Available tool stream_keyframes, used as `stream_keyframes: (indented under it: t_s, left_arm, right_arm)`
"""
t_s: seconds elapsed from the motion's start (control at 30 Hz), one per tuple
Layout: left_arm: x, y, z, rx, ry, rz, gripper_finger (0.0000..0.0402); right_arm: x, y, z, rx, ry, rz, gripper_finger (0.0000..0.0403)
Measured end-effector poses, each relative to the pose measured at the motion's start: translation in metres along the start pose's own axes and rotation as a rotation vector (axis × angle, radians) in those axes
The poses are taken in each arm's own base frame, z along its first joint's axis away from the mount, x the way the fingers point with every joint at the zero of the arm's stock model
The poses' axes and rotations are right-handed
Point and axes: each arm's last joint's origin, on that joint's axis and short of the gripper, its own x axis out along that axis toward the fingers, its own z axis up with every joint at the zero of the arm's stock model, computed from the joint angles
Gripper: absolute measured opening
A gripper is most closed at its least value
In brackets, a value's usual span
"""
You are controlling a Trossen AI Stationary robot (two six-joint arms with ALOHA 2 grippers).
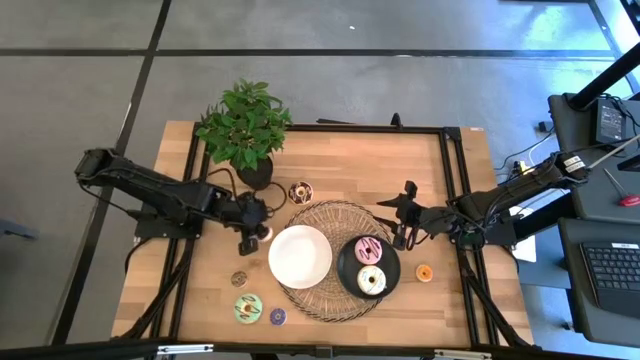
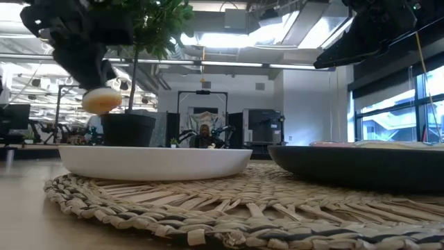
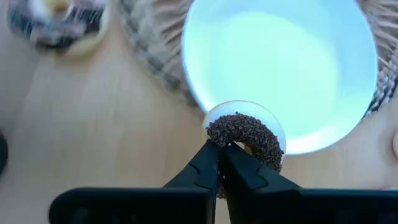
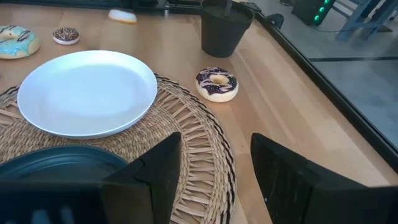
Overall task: Pick & Place donuts
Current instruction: Put the small black donut on the white plate
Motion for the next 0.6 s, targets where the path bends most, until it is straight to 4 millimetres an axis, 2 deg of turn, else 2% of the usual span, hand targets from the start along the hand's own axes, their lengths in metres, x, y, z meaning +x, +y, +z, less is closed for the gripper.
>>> stream_keyframes:
  t_s: [0.1,0.47,0.6]
  left_arm:
    - [0.01,-0.011,0.012,0.079,0.015,0.034,0.0008]
    - [0.065,-0.044,0.063,0.254,0.107,0.091,0.0014]
    - [0.08,-0.052,0.075,0.302,0.12,0.092,0.0015]
  right_arm:
    - [0.0,0.0,0.0,0.0,0.001,0.0,0.0195]
    - [0.0,0.0,0.0,0.0,0.0,0.0,0.0195]
    - [0.0,0.0,0.0,0.0,0.004,0.0,0.0195]
